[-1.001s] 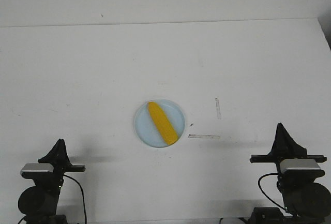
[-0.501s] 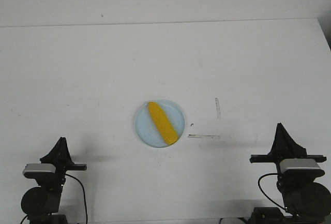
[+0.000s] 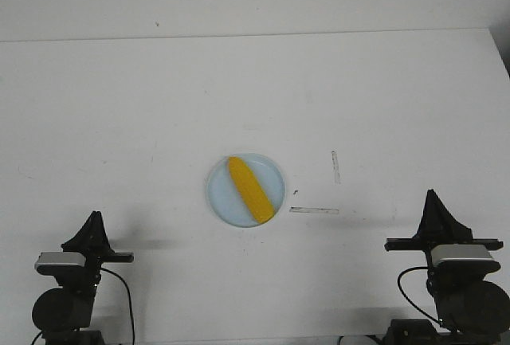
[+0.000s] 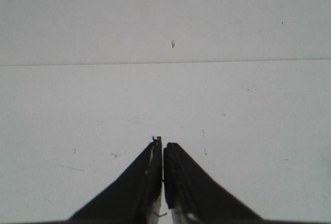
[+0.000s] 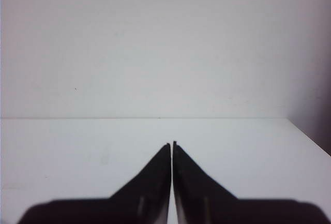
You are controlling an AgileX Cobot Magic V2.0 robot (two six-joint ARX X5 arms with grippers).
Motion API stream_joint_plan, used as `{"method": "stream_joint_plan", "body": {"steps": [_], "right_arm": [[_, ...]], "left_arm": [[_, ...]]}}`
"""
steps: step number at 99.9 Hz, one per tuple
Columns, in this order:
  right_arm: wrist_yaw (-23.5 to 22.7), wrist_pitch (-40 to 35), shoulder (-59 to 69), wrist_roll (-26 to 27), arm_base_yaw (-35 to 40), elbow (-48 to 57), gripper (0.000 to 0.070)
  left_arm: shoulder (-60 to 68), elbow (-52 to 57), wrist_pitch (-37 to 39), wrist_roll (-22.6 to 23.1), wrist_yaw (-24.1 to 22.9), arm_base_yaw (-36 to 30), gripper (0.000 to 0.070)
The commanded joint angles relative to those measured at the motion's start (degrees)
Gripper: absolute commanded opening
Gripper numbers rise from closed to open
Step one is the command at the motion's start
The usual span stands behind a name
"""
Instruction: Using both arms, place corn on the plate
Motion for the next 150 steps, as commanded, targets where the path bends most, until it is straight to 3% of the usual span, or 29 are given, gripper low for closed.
{"method": "stream_joint_plan", "body": {"steps": [1,61,70,90,125,150], "right_arm": [[-0.02,0.52,-0.09,-0.26,-0.02,0.07,0.0003],[0.57,1.6,-0.52,-0.28,0.37,-1.25,0.0003],[2.51,4.15,-1.27,-0.26,1.29,-4.11,0.0003],[2.27,13.86,-5.4,-0.24,3.98,-14.32,0.0003],[-1.25,15.08,-10.08,0.39,6.14,-23.78,0.0003],[-1.68,21.24,-10.08,0.61,6.14,-29.51,0.0003]], "left_arm": [[-0.09,-1.22,0.9,-0.09,0.0,0.04,0.0001],[-0.09,-1.22,0.9,-0.09,0.0,0.07,0.0001],[-0.09,-1.22,0.9,-0.09,0.0,0.04,0.0001],[-0.09,-1.22,0.9,-0.09,0.0,0.04,0.0001],[-0.09,-1.22,0.9,-0.11,0.0,0.04,0.0001],[-0.09,-1.22,0.92,-0.11,0.0,0.04,0.0001]]}}
